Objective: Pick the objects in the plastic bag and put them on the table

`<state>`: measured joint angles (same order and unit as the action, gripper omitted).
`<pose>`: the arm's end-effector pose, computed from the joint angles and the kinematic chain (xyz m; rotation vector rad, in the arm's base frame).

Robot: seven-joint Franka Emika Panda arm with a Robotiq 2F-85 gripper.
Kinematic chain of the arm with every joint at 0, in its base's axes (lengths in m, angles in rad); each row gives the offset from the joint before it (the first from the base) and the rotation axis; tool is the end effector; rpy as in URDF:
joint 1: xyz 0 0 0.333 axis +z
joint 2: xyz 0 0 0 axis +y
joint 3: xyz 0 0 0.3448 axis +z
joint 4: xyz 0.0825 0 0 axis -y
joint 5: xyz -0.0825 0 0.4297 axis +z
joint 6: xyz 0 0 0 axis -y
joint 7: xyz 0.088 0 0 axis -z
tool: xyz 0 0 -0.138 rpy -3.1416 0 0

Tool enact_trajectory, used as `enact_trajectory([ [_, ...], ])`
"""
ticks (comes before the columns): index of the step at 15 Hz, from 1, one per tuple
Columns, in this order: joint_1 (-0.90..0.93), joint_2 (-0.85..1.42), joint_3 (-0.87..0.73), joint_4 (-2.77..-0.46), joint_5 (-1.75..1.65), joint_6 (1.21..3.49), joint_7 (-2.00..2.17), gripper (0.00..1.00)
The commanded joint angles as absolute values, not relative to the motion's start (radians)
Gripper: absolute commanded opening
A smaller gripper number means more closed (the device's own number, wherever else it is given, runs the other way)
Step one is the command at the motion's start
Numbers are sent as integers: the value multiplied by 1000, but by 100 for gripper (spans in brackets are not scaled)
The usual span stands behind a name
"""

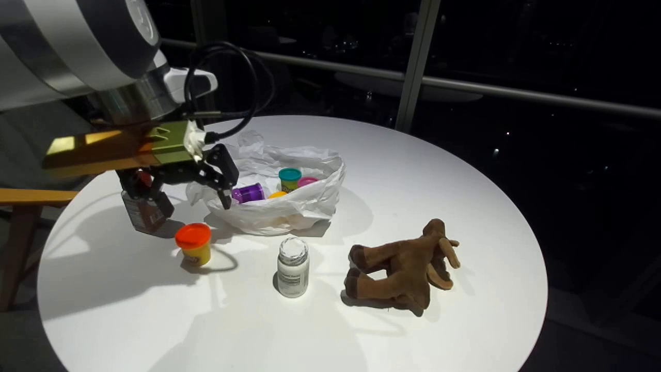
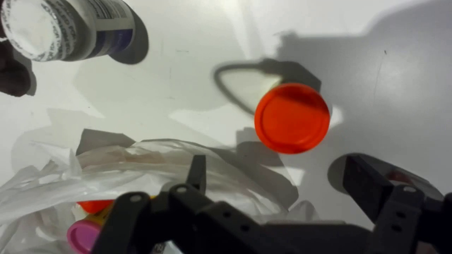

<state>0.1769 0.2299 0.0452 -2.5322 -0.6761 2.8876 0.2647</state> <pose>0.4698 0.1398 0.1518 2.8360 0.8792 0.2475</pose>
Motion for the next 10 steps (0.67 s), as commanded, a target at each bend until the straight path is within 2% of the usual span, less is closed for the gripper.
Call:
enact_trajectory([
  [1, 123, 167, 140, -2480, -437, 2849, 175, 100],
  [4, 138, 216, 155, -2342, -209, 2821, 76, 100],
  [10, 172, 402, 80, -2025, -271, 2694, 44, 100],
])
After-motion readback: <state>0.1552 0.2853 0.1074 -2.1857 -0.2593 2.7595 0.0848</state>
